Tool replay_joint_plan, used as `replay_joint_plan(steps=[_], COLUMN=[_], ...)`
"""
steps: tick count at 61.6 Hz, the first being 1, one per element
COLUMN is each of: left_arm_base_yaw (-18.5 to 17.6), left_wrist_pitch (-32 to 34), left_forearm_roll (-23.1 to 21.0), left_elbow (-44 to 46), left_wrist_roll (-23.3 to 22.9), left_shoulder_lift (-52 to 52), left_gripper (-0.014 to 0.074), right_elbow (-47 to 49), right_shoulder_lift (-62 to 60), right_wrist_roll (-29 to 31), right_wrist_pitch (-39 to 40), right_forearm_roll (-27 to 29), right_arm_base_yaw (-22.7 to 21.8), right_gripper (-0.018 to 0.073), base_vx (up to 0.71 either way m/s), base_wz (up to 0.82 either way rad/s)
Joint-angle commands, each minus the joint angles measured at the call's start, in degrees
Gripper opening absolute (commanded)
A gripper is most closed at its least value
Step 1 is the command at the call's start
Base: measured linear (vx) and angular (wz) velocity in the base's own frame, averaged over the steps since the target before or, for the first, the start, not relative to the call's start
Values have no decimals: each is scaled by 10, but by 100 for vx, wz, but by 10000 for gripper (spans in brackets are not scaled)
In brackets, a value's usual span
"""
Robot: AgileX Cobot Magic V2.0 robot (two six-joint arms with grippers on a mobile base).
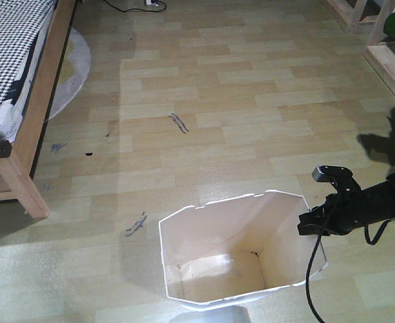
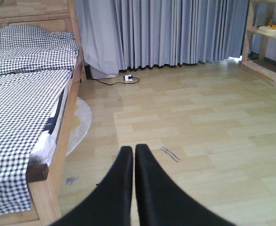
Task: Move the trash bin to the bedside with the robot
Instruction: 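Hold the bin in the right gripper while the base turns toward the bed, then carry the bin with the right gripper as the base drives along the bed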
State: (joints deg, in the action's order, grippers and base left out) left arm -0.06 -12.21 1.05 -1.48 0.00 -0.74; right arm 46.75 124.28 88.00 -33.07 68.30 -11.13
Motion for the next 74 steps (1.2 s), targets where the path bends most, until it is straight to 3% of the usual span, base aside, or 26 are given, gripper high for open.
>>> replay_joint_plan(steps=[1, 74], left_arm_base_yaw=[-1, -1], left_wrist_pitch=[39, 39], left_forearm_roll=[-2, -2], left_elbow=[-11, -11], left_wrist_roll=[0, 0], left_shoulder_lift=[-8, -8], left_gripper=[-6, -6], right_elbow=[7, 7], right_shoulder_lift=[-40, -40], right_wrist_roll=[-1, -1], right_wrist_pitch=[-102, -102], right_forearm_roll=[38, 38], right_arm_base_yaw=[-2, -2], right_gripper=[-6, -6], base_vx=[25, 27], base_wz=[-5, 8])
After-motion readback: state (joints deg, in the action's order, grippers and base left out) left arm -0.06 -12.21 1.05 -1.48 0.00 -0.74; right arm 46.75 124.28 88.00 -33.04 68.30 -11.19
